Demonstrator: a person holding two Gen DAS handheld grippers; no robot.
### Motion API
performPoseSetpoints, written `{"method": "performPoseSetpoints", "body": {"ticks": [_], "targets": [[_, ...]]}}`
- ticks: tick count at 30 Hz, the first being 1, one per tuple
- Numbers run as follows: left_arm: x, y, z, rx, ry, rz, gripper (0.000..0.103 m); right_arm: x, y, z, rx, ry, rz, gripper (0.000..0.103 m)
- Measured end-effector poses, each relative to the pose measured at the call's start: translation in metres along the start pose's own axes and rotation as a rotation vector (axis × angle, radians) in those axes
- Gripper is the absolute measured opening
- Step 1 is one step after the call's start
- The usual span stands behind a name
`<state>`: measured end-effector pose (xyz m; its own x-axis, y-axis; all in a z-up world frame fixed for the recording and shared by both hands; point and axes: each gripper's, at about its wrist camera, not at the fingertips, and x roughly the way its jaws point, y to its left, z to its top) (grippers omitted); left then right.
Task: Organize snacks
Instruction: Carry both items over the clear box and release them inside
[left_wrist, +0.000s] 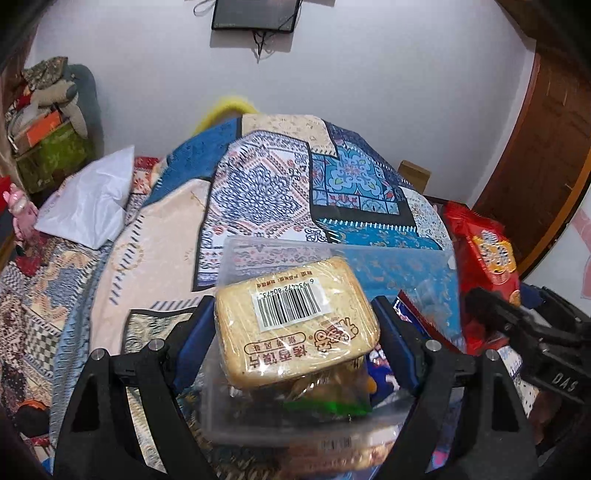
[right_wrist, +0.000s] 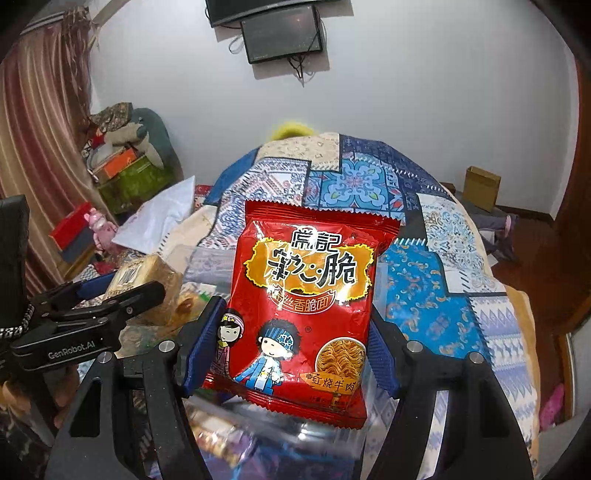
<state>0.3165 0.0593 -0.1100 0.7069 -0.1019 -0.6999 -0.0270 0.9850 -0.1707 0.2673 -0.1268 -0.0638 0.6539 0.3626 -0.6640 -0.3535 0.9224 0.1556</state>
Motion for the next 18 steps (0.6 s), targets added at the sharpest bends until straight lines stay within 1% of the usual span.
{"method": "performPoseSetpoints", "body": {"ticks": [5,9,12,15,18], "targets": [[0.024,-0.002,0.002,-0.006,0.033,-0.007,0.083,0.021,-0.005,0.001,0.016,0.032,-0.002,0.068],[0.033,0.002,0.002,-0.034,0.046,-0.009,0.083,0.032,-0.002,-0.004,-0.002,0.068,-0.008,0.069],[0.028,0.002,0.002,-0.032,0.014,0.013,0.085,0.034,-0.001,-0.006,-0.018,0.074,-0.018,0.069],[0.016,0.0,0.003,-0.014,-0.001,0.002,0.089,0.032,0.002,-0.007,-0.043,0.083,-0.04,0.071],[-0.002,-0.003,0.002,0.001,-0.018,0.001,0.089,0.026,0.004,-0.007,-0.064,0.095,-0.073,0.074]]}}
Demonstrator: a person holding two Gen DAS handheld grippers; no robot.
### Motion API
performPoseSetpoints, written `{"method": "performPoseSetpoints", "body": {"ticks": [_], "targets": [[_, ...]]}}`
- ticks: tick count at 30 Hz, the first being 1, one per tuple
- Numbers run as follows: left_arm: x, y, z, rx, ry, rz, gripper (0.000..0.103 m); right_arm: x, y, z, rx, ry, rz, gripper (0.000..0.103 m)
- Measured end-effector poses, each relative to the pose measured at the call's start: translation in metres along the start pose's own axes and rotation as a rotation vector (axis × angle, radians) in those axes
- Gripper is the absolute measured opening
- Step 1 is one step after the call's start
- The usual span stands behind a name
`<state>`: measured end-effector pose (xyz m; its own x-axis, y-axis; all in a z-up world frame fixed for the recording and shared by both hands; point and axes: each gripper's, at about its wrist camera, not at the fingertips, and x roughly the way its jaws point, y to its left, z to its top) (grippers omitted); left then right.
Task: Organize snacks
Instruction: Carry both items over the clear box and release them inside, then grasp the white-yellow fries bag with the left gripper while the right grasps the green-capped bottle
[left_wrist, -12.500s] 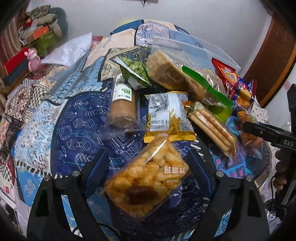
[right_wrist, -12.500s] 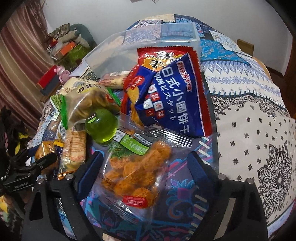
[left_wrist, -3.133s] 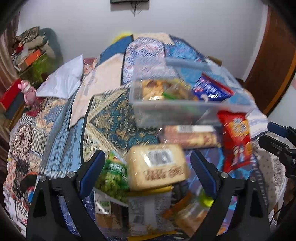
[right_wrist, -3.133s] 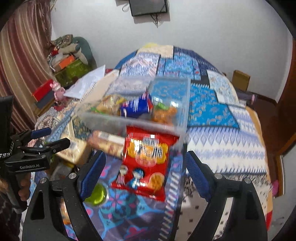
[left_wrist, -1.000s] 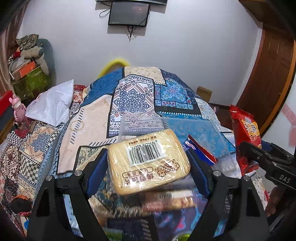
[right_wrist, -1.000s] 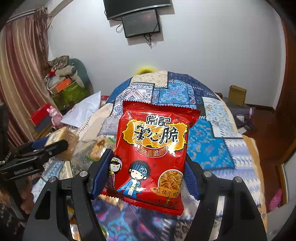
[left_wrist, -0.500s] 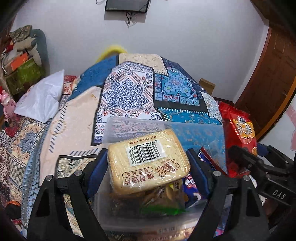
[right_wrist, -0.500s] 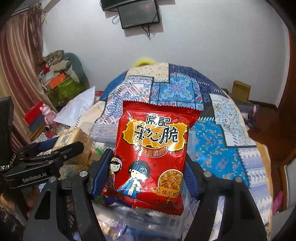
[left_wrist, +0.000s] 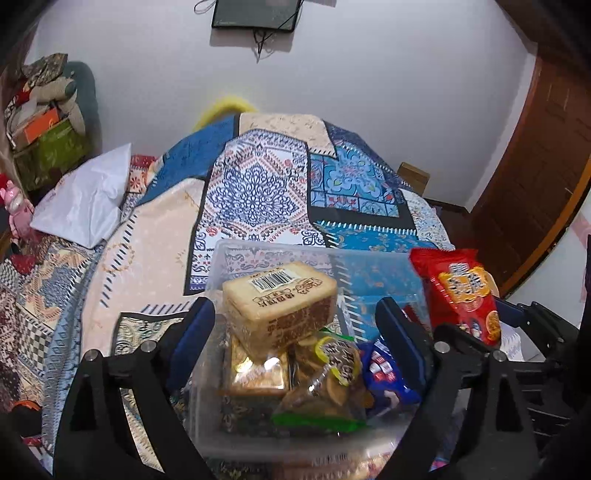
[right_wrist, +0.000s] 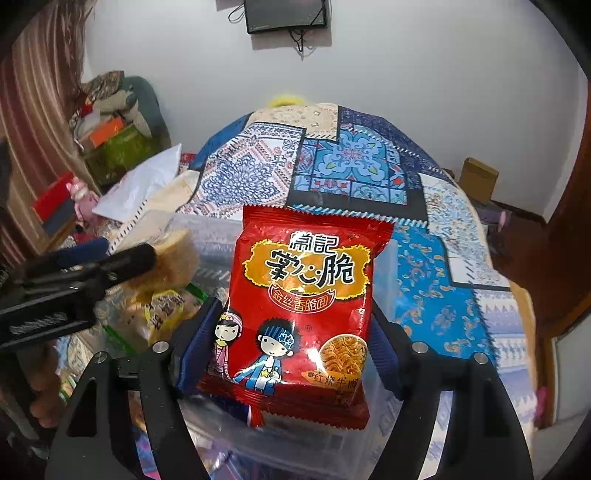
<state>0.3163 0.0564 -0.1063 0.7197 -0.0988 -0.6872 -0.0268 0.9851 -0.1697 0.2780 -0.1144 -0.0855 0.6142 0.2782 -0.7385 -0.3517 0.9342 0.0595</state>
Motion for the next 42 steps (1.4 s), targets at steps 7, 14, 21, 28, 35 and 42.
{"method": "performPoseSetpoints", "body": {"ticks": [7,14,21,28,35,42], "targets": [[-0.055,-0.003,-0.013,0.047,-0.045,0.016,0.092,-0.039,0.011,-0.009,-0.047,-0.047,-0.017,0.087],[-0.104,0.002,-0.051,0.098,-0.037,0.073,0.096,-0.079,0.023,-0.028,-0.05,-0.08,0.037,0.089],[-0.125,0.013,-0.103,0.124,0.02,0.104,0.096,-0.099,0.04,-0.069,-0.064,-0.059,0.091,0.089],[-0.128,0.029,-0.153,0.077,0.075,0.113,0.095,-0.09,0.058,-0.111,-0.07,0.015,0.155,0.088],[-0.119,0.035,-0.187,0.021,0.152,0.038,0.06,-0.069,0.073,-0.134,-0.048,0.1,0.23,0.066],[-0.11,0.03,-0.201,0.002,0.193,-0.018,0.06,-0.059,0.081,-0.144,-0.043,0.134,0.267,0.059]]}}
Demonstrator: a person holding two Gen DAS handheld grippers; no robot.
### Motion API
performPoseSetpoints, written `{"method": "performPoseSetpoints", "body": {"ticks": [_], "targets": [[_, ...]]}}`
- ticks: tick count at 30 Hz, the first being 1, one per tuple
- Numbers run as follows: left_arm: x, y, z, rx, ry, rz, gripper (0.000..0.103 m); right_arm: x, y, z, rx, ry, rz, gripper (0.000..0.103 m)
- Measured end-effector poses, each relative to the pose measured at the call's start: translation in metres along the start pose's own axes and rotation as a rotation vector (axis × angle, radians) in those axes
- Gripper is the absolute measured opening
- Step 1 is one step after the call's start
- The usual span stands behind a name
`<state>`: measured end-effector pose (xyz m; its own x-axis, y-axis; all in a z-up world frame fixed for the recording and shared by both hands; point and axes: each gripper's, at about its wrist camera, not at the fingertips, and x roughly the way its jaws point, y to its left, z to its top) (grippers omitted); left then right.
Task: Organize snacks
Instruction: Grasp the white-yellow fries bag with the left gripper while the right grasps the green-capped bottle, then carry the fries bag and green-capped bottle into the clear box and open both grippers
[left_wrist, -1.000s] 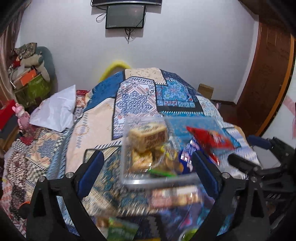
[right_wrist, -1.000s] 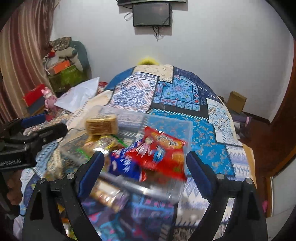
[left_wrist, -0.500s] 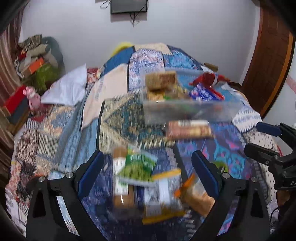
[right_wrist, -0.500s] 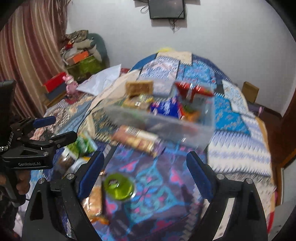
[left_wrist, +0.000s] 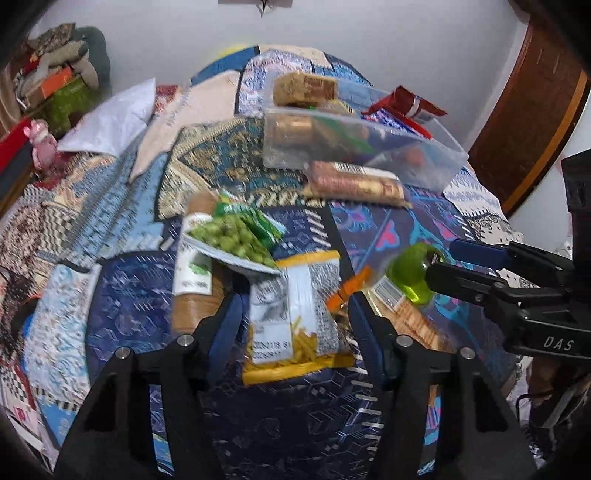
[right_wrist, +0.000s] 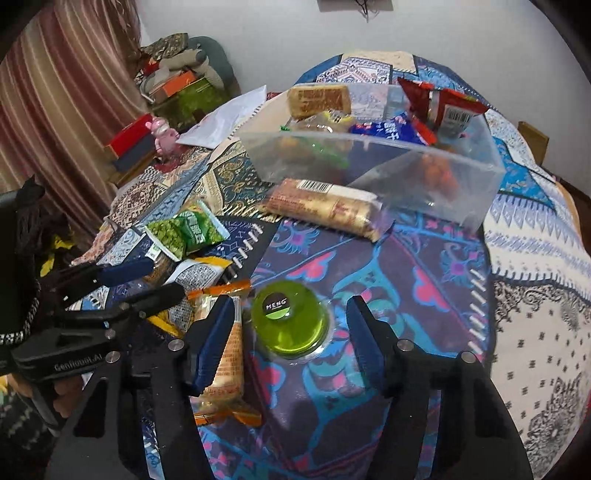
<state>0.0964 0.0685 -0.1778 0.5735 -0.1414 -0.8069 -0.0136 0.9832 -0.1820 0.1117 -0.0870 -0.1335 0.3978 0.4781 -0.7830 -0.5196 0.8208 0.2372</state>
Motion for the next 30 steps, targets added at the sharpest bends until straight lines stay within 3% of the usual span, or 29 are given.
{"method": "performPoseSetpoints", "body": {"ticks": [9,16,21,25,30], "targets": [[0.019,-0.001,-0.002,-0.021,0.022,-0.008,0.061,0.018,0.003,-0.004,-0.007,0.04,-0.005,0.045],[0.029,-0.002,0.003,-0.04,0.016,-0.012,0.062,0.014,0.0,-0.006,-0.008,0.027,-0.011,0.045],[0.024,-0.009,-0.001,-0.009,-0.008,0.033,0.045,0.006,-0.008,-0.007,0.009,0.015,-0.021,0.044],[0.014,-0.012,0.001,-0.012,-0.019,-0.012,0.042,-0.007,-0.019,-0.004,0.03,-0.014,-0.036,0.044],[-0.011,-0.025,0.016,0.012,-0.096,-0.032,0.042,-0.027,-0.028,0.001,0.051,-0.065,-0.058,0.044]]}}
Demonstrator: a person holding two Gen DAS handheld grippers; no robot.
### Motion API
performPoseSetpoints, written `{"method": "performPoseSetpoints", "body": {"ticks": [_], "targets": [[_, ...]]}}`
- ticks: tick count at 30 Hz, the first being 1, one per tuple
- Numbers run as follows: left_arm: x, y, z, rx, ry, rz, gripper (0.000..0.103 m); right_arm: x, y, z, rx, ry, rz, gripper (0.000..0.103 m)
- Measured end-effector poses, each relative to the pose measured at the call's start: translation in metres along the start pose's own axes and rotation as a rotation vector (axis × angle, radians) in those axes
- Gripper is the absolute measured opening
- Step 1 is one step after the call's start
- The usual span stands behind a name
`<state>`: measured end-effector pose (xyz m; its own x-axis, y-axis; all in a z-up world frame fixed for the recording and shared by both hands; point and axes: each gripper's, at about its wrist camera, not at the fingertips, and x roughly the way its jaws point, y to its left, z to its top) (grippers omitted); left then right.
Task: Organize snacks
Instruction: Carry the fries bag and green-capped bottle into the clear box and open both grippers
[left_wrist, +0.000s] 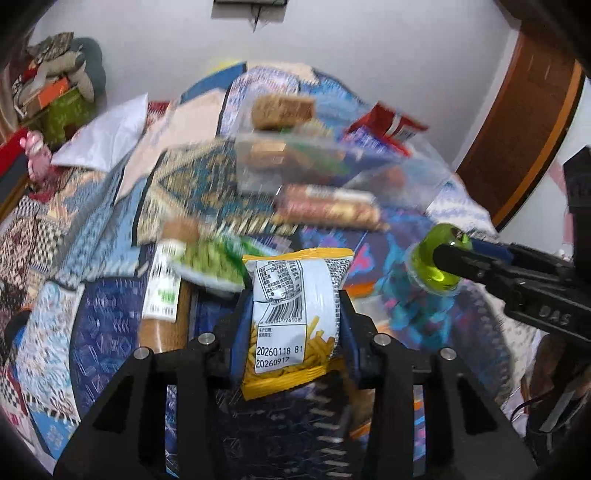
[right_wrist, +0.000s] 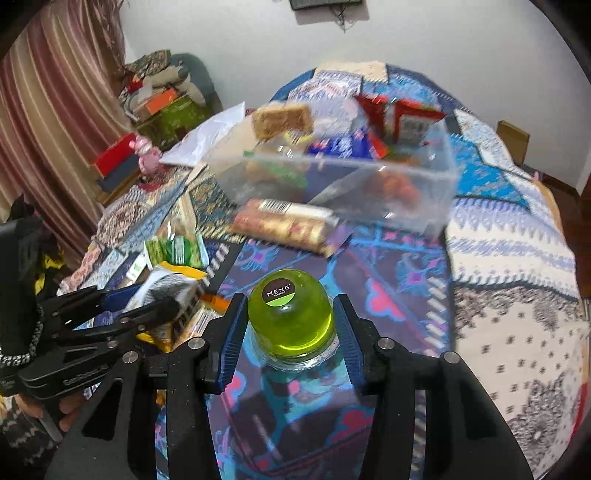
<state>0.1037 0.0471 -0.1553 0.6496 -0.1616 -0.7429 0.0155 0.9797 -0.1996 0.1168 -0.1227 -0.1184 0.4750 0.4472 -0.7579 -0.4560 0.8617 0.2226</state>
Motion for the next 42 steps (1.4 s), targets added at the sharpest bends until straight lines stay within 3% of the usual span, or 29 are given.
{"method": "performPoseSetpoints", "body": {"ticks": [8,19,29,36,42], "targets": [[-0.017,-0.012,0.047,-0.012,-0.086,-0.049,0.042,-0.027,-0.018,0.023,0.026,-0.094,-0.034,0.044],[-0.012,-0.017,0.108,0.005,-0.192,-0.005,0.042,-0.035,-0.044,0.065,0.061,-0.179,-0.076,0.044],[0.044,-0.005,0.145,-0.018,-0.149,0.028,0.042,-0.005,-0.067,0.097,0.093,-0.18,-0.098,0.044],[0.087,-0.001,0.155,-0.011,-0.1,0.051,0.042,0.031,-0.08,0.103,0.116,-0.135,-0.098,0.043],[0.106,0.002,0.157,-0.018,-0.081,0.076,0.044,0.037,-0.082,0.107,0.109,-0.146,-0.098,0.043]]}}
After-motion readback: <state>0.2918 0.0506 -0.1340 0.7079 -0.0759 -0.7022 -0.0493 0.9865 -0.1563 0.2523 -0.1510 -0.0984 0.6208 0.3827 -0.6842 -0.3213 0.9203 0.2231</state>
